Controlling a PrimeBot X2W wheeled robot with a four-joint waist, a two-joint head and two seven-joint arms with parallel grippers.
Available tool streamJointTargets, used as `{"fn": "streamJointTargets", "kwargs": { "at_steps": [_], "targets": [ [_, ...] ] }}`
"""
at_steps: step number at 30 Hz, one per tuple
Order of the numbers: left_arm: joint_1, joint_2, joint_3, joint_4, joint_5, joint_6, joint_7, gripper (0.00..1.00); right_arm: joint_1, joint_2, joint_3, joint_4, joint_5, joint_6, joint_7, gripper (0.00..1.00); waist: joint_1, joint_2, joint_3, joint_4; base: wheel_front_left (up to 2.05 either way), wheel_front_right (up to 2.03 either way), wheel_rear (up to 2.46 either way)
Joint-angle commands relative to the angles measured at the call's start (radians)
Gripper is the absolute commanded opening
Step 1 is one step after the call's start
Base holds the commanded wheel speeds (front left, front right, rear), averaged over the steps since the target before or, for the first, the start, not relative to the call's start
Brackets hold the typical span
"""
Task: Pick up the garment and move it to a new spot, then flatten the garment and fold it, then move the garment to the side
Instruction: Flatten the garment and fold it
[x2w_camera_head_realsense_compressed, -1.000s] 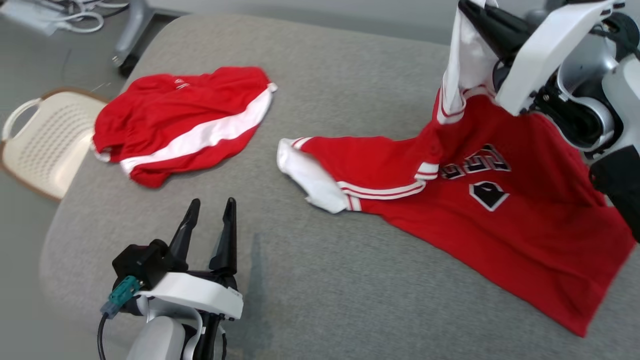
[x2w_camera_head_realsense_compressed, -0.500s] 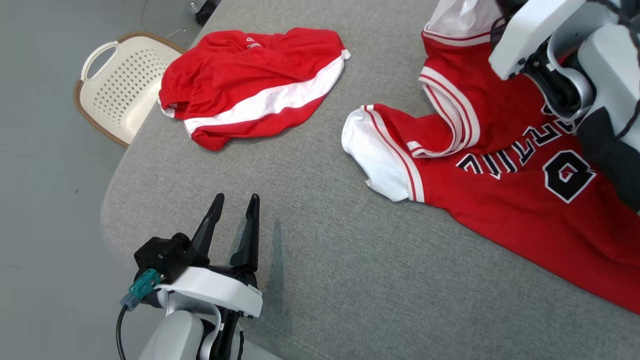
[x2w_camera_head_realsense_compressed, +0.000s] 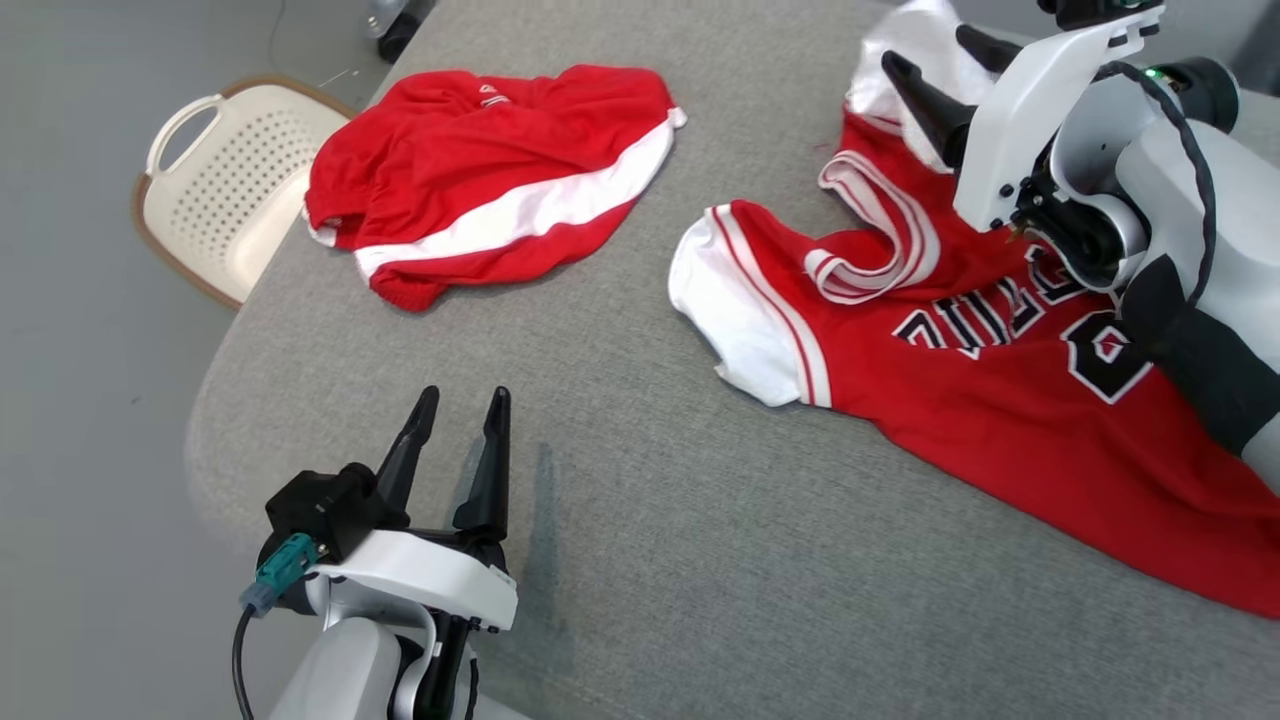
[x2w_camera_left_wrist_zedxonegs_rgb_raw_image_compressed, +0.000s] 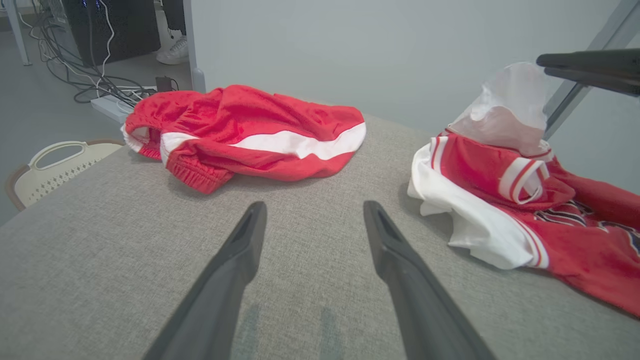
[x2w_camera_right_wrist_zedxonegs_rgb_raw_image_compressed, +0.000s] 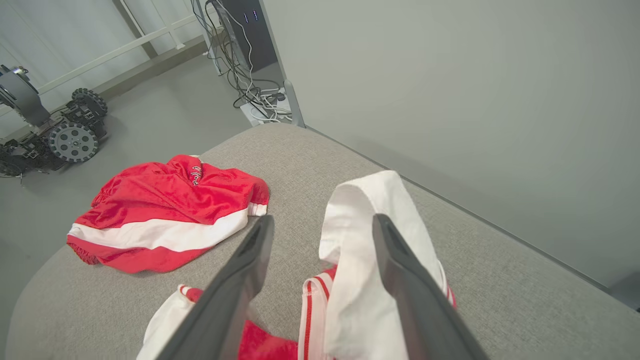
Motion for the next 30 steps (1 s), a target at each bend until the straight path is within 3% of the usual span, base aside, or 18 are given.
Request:
{"fn": "streamJointTargets", "kwargs": {
  "at_steps": [1, 13, 22, 27, 30],
  "targets": [
    [0.003, 0.004, 0.011, 0.003, 0.011, -0.002, 0.0, 1.0, 0.018, -0.001, 0.008, -0.011, 0.013, 0.002, 0.0, 1.0, 0.0, 0.0, -0.029, -0.032, 0.0, 0.0, 0.0],
    [0.051, 0.022, 0.151, 0.043, 0.11, -0.026, 0.0, 1.0, 0.098, -0.032, 0.076, -0.147, 0.095, 0.002, -0.078, 1.0, 0.0, 0.0, -0.174, -0.235, 0.0, 0.0, 0.0],
    [0.106, 0.032, 0.224, 0.049, 0.13, -0.031, 0.0, 1.0, 0.245, -0.135, 0.087, -0.254, 0.067, 0.002, -0.26, 1.0, 0.0, 0.0, -0.26, -0.347, 0.0, 0.0, 0.0],
    [0.15, 0.039, 0.253, 0.021, 0.135, -0.038, 0.0, 1.0, 0.35, -0.188, 0.026, -0.276, 0.049, 0.002, -0.305, 1.0, 0.0, 0.0, -0.283, -0.391, 0.0, 0.0, 0.0],
    [0.166, 0.045, 0.271, 0.005, 0.136, -0.039, 0.0, 1.0, 0.419, -0.21, -0.12, -0.305, 0.0, 0.002, -0.308, 1.0, 0.0, 0.0, -0.285, -0.413, 0.0, 0.0, 0.0]
  ]
}}
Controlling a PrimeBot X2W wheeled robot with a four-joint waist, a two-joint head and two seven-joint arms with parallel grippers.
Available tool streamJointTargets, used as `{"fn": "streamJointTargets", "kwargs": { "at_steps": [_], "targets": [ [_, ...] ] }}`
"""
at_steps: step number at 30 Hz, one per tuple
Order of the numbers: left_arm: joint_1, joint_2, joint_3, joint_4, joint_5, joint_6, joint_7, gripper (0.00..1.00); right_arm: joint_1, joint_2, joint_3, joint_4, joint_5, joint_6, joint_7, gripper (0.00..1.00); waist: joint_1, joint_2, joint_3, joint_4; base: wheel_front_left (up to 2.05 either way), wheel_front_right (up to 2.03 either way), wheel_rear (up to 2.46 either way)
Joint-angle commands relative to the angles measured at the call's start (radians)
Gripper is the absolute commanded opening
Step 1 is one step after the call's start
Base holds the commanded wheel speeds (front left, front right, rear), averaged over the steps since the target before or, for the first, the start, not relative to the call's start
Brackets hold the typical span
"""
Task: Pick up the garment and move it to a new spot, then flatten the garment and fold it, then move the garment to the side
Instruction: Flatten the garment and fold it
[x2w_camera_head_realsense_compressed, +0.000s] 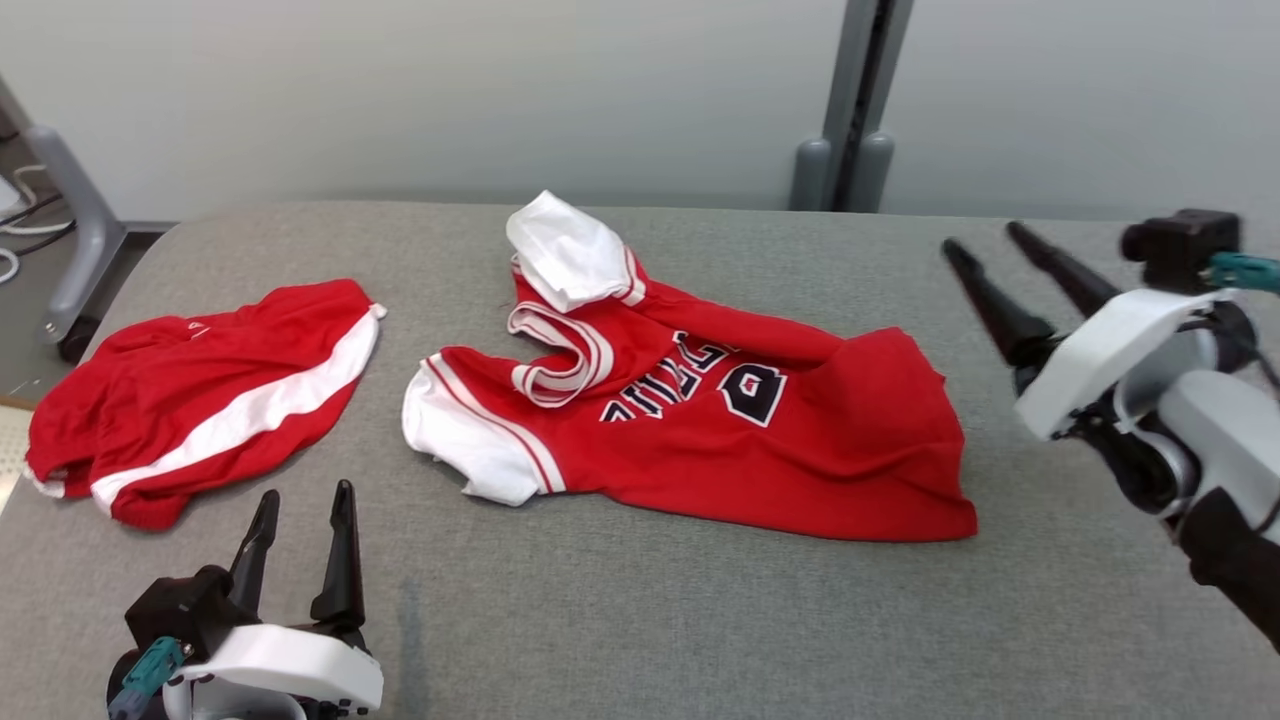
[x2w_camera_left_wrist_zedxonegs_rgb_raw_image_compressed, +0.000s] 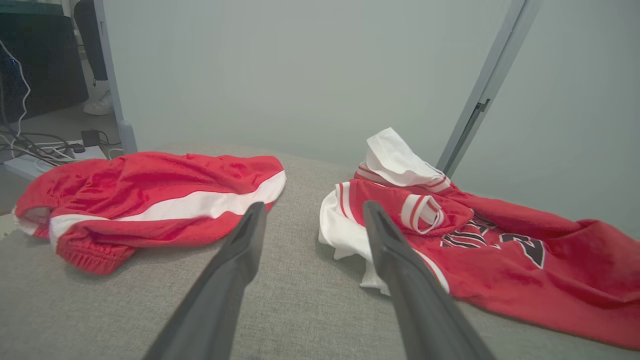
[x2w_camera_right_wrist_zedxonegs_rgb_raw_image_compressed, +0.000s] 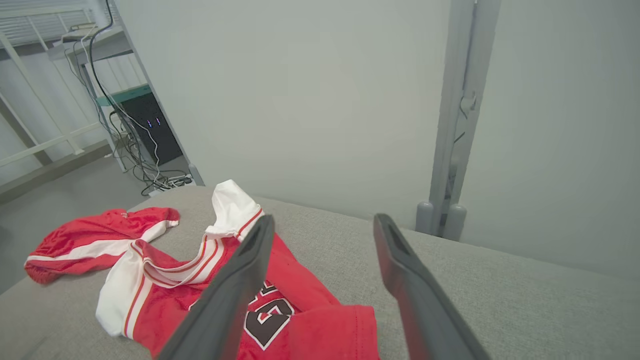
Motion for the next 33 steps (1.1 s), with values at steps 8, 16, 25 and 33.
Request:
{"fn": "streamJointTargets", "kwargs": {
  "at_steps": [8, 16, 25, 33],
  "targets": [
    [0.028, 0.011, 0.03, -0.034, 0.018, 0.002, 0.0, 1.0, 0.358, 0.034, -0.548, -0.156, -0.269, 0.002, -0.005, 1.0, 0.0, -0.0001, -0.008, -0.056, 0.0, 0.0, 0.0],
    [0.045, 0.003, 0.033, -0.039, 0.024, 0.005, 0.0, 1.0, 0.671, 0.196, -0.835, -0.278, -0.471, 0.002, -0.005, 1.0, 0.0, -0.0001, -0.011, -0.069, 0.0, 0.0, 0.0],
    [0.039, -0.007, 0.02, -0.033, 0.023, 0.008, 0.0, 1.0, 0.727, 0.266, -0.888, -0.307, -0.574, 0.002, 0.078, 1.0, 0.0, -0.0001, -0.021, -0.064, 0.0, 0.0, 0.0],
    [0.034, -0.013, 0.007, -0.032, 0.019, 0.005, 0.0, 1.0, 0.65, 0.291, -0.89, -0.232, -0.579, 0.002, 0.244, 1.0, 0.0, -0.0001, -0.012, -0.037, 0.0, 0.0, 0.0]
  ]
}}
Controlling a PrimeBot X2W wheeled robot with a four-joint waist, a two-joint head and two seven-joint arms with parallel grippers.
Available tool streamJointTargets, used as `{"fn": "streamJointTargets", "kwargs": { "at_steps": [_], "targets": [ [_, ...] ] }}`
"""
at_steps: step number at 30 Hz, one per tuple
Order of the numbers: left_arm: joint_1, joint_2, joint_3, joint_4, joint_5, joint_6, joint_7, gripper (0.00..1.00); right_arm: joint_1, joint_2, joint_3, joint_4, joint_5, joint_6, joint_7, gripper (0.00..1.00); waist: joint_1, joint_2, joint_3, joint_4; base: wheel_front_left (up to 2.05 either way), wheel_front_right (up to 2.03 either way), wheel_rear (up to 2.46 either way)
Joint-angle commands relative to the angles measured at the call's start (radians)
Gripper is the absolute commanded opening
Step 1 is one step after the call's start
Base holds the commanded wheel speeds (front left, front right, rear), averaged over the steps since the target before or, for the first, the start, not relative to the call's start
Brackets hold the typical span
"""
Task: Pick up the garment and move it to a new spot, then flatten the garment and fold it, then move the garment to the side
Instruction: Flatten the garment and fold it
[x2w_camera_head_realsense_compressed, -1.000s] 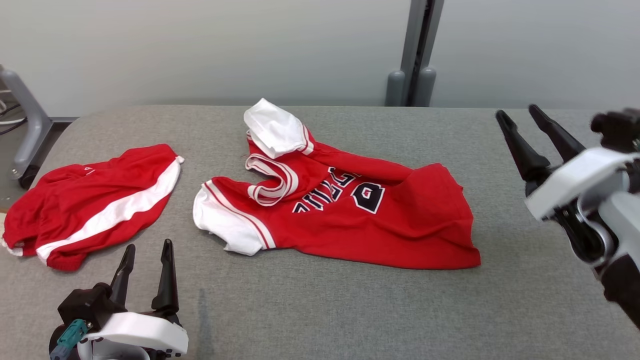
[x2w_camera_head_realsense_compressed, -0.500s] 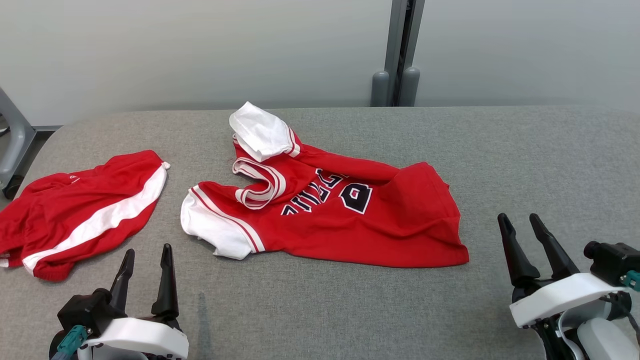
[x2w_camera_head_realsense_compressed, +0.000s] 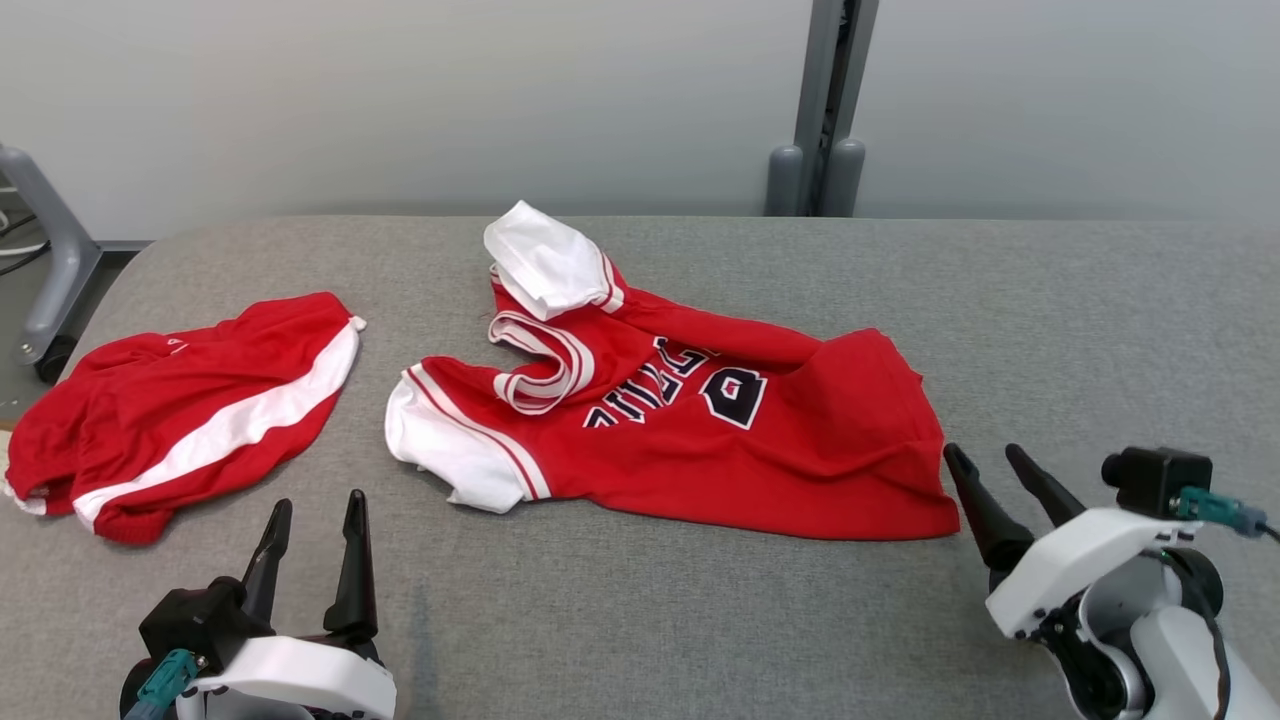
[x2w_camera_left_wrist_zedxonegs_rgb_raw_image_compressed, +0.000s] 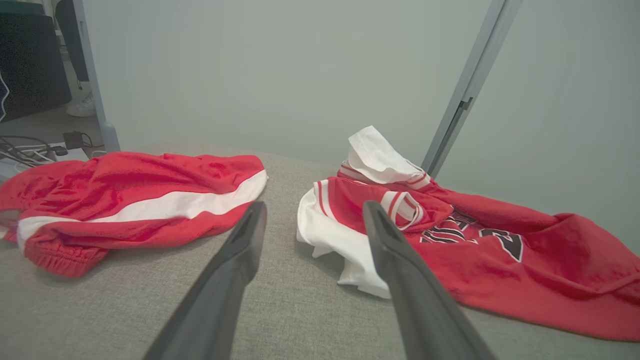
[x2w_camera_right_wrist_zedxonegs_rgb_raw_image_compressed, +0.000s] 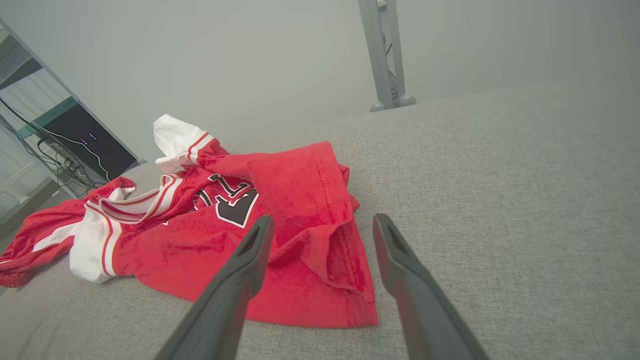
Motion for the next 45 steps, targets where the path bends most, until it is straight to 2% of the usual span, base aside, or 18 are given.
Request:
{"fn": "streamJointTargets", "kwargs": {
  "at_steps": [1, 6, 17, 18, 19, 20, 21, 28, 36, 45],
  "targets": [
    [-0.003, 0.001, 0.001, 0.002, 0.001, 0.001, 0.0, 1.0, -0.026, 0.0, -0.012, 0.024, 0.009, 0.002, 0.026, 1.0, 0.0, 0.0, 0.005, 0.012, 0.0, 0.0, 0.0],
    [-0.006, -0.003, -0.009, 0.01, -0.004, 0.001, 0.0, 1.0, -0.085, 0.004, -0.041, 0.121, -0.003, 0.002, 0.116, 1.0, 0.0, 0.0, 0.01, 0.039, 0.0, 0.0, 0.0],
    [-0.019, -0.004, -0.02, 0.024, -0.005, 0.001, 0.0, 1.0, -0.137, 0.026, -0.066, 0.219, 0.015, 0.002, 0.157, 1.0, 0.0, 0.0, 0.012, 0.072, 0.0, 0.0, 0.0],
    [-0.019, -0.004, -0.02, 0.025, -0.004, 0.001, 0.0, 1.0, -0.14, 0.029, -0.069, 0.228, 0.017, 0.002, 0.161, 0.93, 0.0, 0.0, 0.012, 0.074, 0.0, 0.0, 0.0],
    [-0.019, -0.004, -0.02, 0.026, -0.004, 0.001, 0.0, 1.0, -0.141, 0.033, -0.07, 0.234, 0.019, 0.002, 0.163, 0.76, 0.0, 0.0, 0.012, 0.076, 0.0, 0.0, 0.0],
    [-0.02, -0.004, -0.021, 0.026, -0.004, 0.001, 0.0, 1.0, -0.142, 0.036, -0.071, 0.238, 0.02, 0.002, 0.163, 0.43, 0.0, 0.0, 0.013, 0.078, 0.0, 0.0, 0.0],
    [-0.022, -0.004, -0.022, 0.027, -0.004, 0.0, 0.0, 1.0, -0.149, 0.038, -0.07, 0.248, 0.023, 0.002, 0.159, 0.0, 0.0, 0.0, 0.014, 0.081, 0.0, 0.0, 0.0],
    [-0.023, -0.005, -0.021, 0.031, -0.004, 0.0, 0.0, 1.0, -0.135, 0.03, -0.034, 0.219, 0.034, 0.002, 0.125, 0.0, 0.0, 0.0, 0.012, 0.082, 0.0, 0.0, 0.0],
    [-0.004, -0.004, -0.012, 0.026, -0.007, 0.004, 0.0, 1.0, -0.032, -0.009, -0.002, 0.057, 0.112, 0.002, 0.152, 0.0, 0.0, 0.0, 0.012, 0.046, 0.0, 0.0, 0.0],
    [-0.03, -0.002, -0.017, 0.027, 0.0, 0.0, 0.0, 1.0, 0.031, -0.032, -0.006, -0.042, 0.138, 0.002, 0.17, 0.0, 0.0, 0.0, 0.023, 0.03, 0.0, 0.0, 0.0]
  ]
}}
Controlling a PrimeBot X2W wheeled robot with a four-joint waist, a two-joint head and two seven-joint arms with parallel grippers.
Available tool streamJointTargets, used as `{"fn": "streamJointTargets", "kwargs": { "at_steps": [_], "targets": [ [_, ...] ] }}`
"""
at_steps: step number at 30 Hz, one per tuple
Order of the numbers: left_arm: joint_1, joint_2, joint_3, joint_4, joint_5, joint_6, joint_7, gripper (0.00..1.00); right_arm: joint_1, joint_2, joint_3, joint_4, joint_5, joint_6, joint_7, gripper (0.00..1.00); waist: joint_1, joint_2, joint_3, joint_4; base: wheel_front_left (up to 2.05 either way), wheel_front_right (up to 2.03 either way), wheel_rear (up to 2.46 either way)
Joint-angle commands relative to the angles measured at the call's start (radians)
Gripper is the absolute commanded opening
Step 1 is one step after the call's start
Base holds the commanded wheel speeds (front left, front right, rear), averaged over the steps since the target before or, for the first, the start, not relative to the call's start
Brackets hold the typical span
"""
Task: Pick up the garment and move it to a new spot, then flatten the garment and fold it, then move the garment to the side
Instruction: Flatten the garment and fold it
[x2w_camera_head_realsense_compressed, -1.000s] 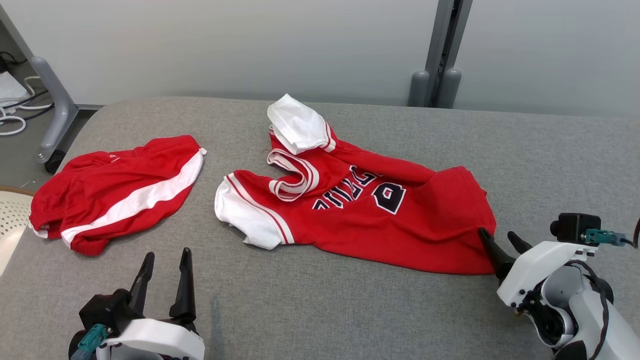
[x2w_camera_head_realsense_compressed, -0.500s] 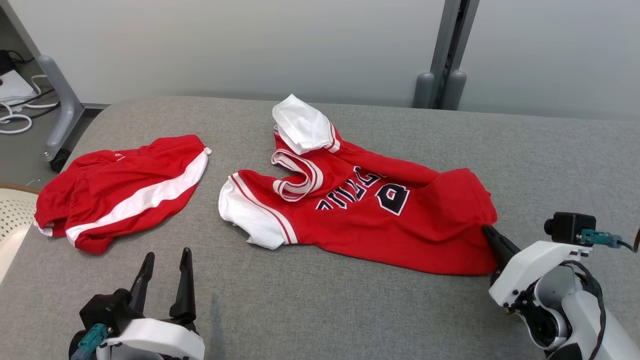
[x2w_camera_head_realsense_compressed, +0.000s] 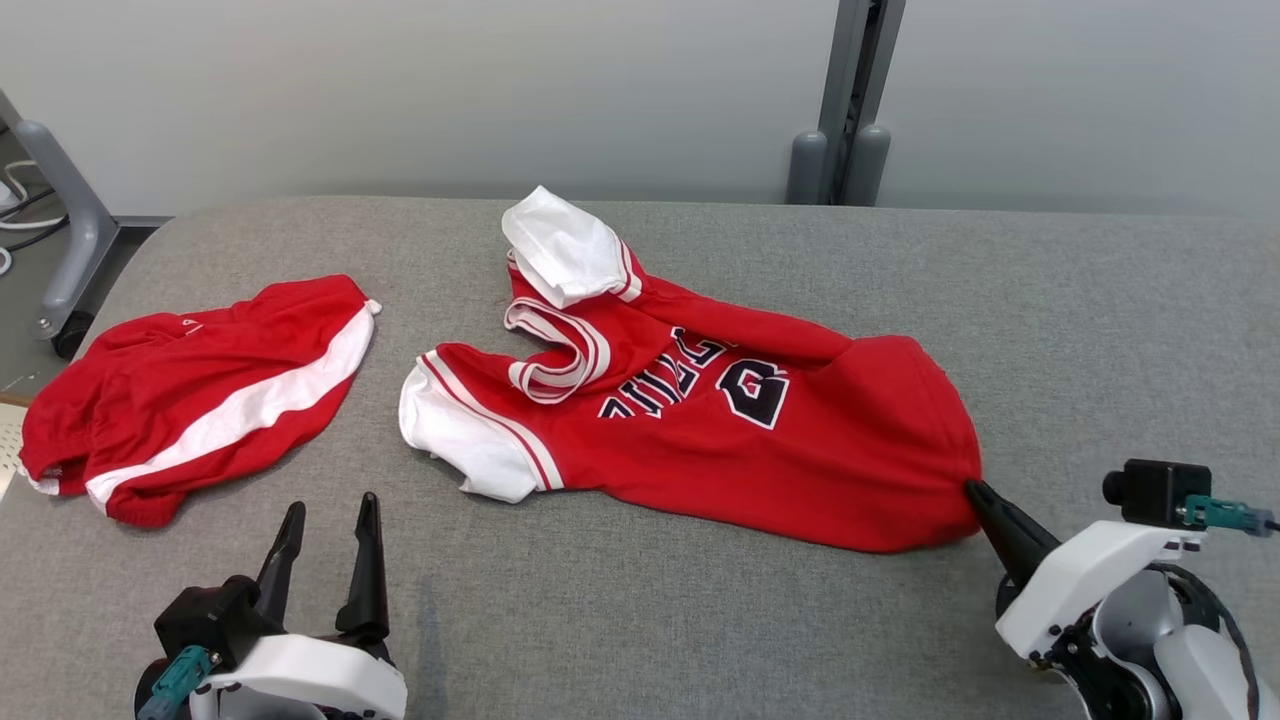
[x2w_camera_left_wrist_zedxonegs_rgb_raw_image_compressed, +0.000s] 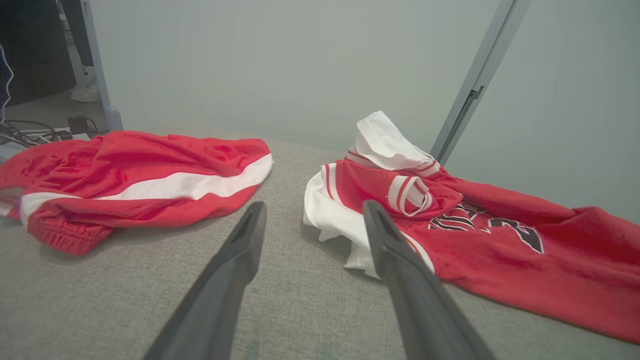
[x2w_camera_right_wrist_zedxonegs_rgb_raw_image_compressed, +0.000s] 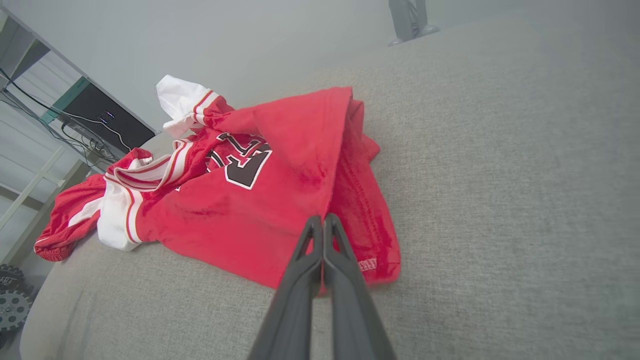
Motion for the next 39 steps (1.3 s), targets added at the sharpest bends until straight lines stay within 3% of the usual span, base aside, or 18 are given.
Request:
{"fn": "streamJointTargets", "kwargs": {
  "at_steps": [1, 13, 18, 22, 26, 34, 39],
  "targets": [
    [-0.018, 0.007, 0.002, 0.0, 0.009, -0.003, 0.0, 1.0, 0.018, -0.01, -0.013, -0.014, 0.01, 0.002, 0.0, 0.0, 0.0, -0.0001, 0.0, 0.001, 0.0, 0.0, 0.0],
    [0.001, 0.006, 0.009, 0.0, 0.006, -0.003, 0.0, 1.0, 0.168, -0.069, -0.116, -0.256, 0.095, 0.002, 0.158, 0.0, 0.0, -0.0001, 0.001, -0.021, 0.0, 0.0, 0.0],
    [-0.006, 0.005, 0.01, 0.0, 0.01, -0.005, 0.0, 1.0, 0.229, -0.082, -0.178, -0.365, 0.161, 0.002, 0.272, 0.0, 0.0, -0.0001, 0.008, -0.038, 0.0, 0.0, 0.0],
    [-0.012, 0.005, 0.012, 0.002, 0.01, -0.006, 0.0, 1.0, 0.286, -0.092, -0.243, -0.444, 0.197, 0.002, 0.359, 0.0, 0.0, -0.0001, 0.013, -0.048, 0.0, 0.0, 0.0],
    [-0.013, 0.004, 0.015, 0.005, 0.012, -0.007, 0.0, 1.0, 0.315, -0.077, -0.348, -0.505, 0.164, 0.002, 0.367, 0.0, 0.0, -0.0001, 0.014, -0.059, 0.0, 0.0, 0.0],
    [-0.029, 0.005, 0.011, 0.017, 0.018, -0.014, 0.0, 1.0, 0.245, -0.019, -0.379, -0.458, 0.101, 0.002, 0.487, 0.0, 0.0, -0.0001, 0.02, -0.075, 0.0, 0.0, 0.0],
    [-0.053, 0.004, -0.001, 0.023, 0.019, -0.02, 0.0, 1.0, 0.127, -0.013, -0.357, -0.35, 0.09, 0.002, 0.476, 0.0, 0.0, -0.0001, 0.037, -0.065, 0.0, 0.0, 0.0]
  ]
}}
